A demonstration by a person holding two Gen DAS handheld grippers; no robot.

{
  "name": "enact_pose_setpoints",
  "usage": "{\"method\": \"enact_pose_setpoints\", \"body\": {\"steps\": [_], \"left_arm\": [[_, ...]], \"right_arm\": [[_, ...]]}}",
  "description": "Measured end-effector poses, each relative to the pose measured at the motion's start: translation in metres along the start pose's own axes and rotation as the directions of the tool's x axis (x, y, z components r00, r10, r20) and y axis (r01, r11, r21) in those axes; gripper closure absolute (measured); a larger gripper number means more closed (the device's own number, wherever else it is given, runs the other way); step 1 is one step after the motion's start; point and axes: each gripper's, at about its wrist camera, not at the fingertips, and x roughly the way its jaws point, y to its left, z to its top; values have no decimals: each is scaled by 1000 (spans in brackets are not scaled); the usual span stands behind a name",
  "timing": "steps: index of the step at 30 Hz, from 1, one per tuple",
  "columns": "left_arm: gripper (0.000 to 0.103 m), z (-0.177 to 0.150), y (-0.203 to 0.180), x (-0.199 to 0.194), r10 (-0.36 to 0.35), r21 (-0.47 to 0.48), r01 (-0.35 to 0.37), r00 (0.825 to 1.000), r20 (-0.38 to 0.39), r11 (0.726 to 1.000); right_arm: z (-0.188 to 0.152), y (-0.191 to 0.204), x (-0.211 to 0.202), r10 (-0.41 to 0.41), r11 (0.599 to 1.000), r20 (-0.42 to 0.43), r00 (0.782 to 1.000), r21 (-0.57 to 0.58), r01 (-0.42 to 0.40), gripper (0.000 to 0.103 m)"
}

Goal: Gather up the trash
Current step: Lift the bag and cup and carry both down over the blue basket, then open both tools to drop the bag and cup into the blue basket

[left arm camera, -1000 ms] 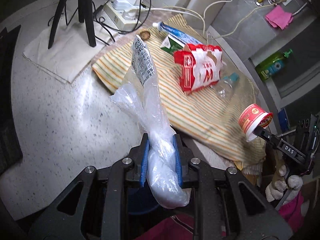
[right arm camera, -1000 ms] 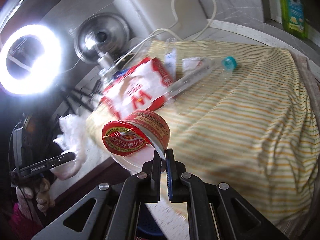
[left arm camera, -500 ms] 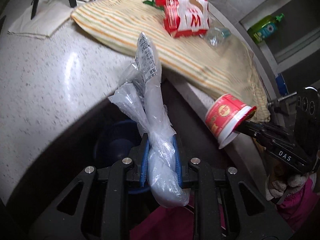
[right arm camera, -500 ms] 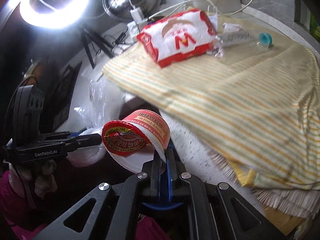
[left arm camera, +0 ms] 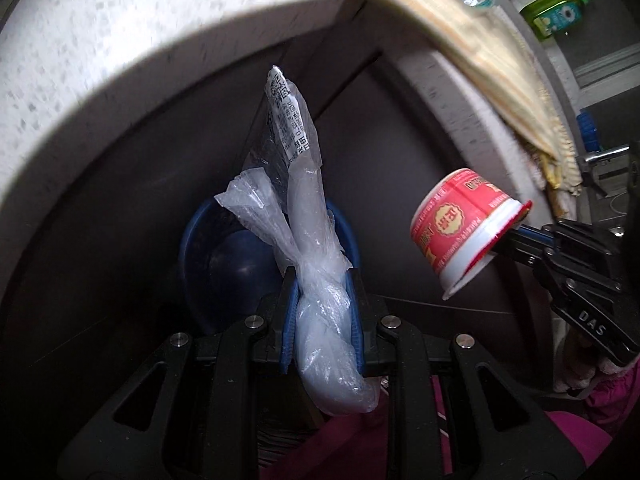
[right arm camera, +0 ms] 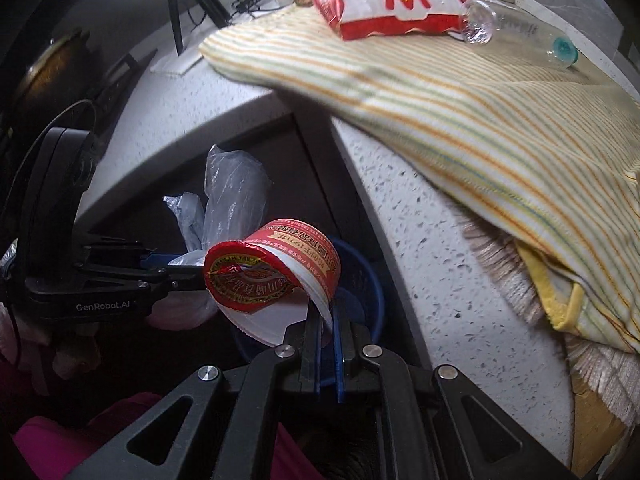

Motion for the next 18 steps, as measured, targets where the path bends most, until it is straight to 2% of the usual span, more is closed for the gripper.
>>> {"method": "enact_pose_setpoints", "body": {"steps": [9,18], "left_arm": [[82,-1,2,32,37,11,-36,997,-61,999],[81,2,-1,53,76,12,-75,991,-106,997]], "right_arm": [[-2,20,26,-63,992,-39,997,-108,59,101],[1,38,59,-94,986,-81,992,-144,81,101]]}}
